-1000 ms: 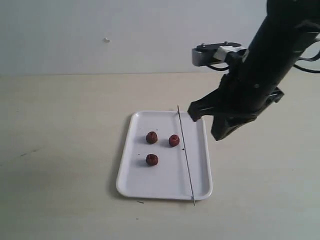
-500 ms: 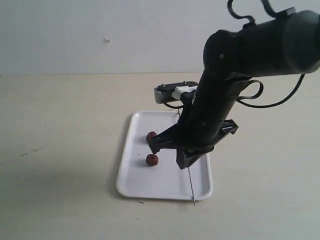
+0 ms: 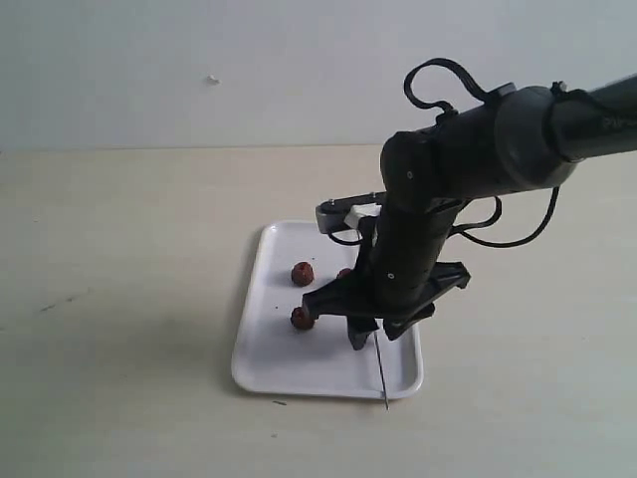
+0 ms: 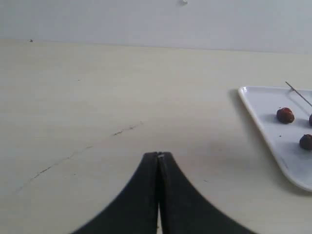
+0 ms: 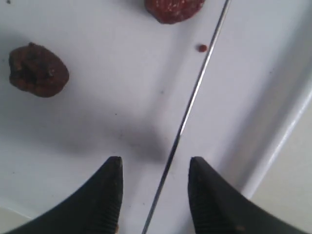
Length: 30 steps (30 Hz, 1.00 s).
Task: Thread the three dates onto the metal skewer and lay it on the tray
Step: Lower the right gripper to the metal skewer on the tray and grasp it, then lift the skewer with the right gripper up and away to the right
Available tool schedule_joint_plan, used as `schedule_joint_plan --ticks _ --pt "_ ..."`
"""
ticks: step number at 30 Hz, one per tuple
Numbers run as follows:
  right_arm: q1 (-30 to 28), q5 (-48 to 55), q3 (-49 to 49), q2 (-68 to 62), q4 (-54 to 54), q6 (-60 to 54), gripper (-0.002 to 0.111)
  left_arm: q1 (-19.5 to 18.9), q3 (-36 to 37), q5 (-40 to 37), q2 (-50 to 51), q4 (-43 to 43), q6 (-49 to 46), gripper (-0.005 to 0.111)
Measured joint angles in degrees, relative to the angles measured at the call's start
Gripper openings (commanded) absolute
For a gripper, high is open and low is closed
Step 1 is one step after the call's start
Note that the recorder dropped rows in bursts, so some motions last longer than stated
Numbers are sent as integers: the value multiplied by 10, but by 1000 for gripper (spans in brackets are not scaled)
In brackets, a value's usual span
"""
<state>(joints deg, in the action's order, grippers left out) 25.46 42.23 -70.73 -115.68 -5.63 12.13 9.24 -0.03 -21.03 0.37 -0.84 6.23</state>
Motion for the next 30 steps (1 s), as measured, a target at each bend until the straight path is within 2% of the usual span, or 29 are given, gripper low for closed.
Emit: schedule_joint_plan --ticks 10,12,14,16,30 --pt "0 -3 -1 -21 -2 1 41 0 0 0 0 0 0 0" --pt "0 -1 -5 -26 -2 9 30 0 0 0 0 0 0 0" --pt "0 -1 -6 -26 2 11 12 0 0 0 0 0 0 0" --pt "0 -2 -6 -27 2 11 0 0 0 0 0 0 0 0" --pt "0 -44 -2 9 -2 64 0 0 0 0 0 0 0 0"
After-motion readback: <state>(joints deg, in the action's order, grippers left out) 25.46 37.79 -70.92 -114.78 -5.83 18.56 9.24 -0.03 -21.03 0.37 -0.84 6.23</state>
